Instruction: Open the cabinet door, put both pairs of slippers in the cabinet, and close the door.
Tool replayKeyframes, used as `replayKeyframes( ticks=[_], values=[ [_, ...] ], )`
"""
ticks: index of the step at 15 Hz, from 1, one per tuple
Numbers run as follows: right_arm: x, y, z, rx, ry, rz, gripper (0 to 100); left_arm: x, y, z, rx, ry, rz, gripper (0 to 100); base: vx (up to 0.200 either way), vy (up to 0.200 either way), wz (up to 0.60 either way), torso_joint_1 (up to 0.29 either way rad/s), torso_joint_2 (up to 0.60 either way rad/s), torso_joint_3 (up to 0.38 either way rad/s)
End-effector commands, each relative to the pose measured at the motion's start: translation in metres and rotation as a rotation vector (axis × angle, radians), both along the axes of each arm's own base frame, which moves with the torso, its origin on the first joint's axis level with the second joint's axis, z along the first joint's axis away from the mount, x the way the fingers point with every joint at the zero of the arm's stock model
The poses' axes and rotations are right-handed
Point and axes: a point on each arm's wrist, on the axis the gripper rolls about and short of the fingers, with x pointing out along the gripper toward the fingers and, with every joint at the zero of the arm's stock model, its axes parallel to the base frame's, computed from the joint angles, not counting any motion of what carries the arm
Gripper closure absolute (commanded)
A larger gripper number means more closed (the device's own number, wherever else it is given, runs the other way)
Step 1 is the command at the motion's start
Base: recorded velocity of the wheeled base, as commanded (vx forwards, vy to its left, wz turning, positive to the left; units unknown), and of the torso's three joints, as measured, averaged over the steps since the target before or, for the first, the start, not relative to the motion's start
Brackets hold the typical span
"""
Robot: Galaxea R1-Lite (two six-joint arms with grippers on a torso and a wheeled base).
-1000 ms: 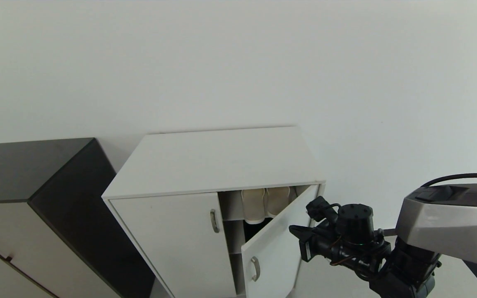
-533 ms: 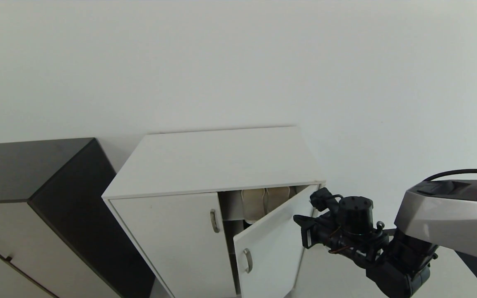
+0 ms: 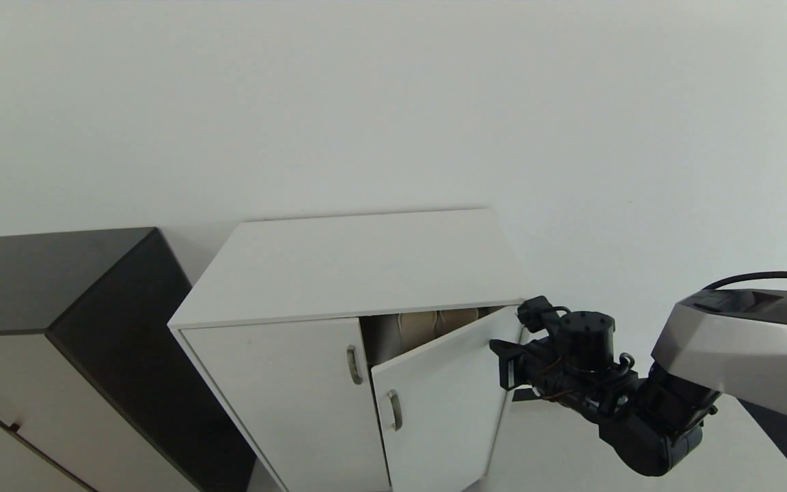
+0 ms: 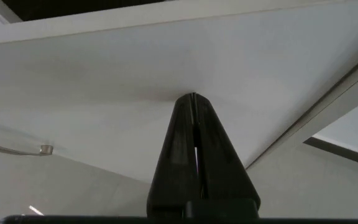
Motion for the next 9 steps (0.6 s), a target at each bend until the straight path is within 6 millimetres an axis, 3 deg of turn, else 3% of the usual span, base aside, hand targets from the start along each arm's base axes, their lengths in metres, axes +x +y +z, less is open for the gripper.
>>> replayKeyframes(
  ticks=[1, 9],
  values=[
    [0.0044, -0.0034, -0.0011, 0.004, 0.003, -0.015, 100, 0.0000, 0.0000, 0.0000, 0.000, 0.000, 0.001, 100, 0.000, 0.000, 0.00, 0.000, 0.00, 0.000],
    [0.0134, -0.0122, -0.0089, -0.002, 0.015, -0.049, 100, 0.0000, 0.0000, 0.0000, 0.000, 0.000, 0.001, 100, 0.000, 0.000, 0.00, 0.000, 0.00, 0.000]
  ],
)
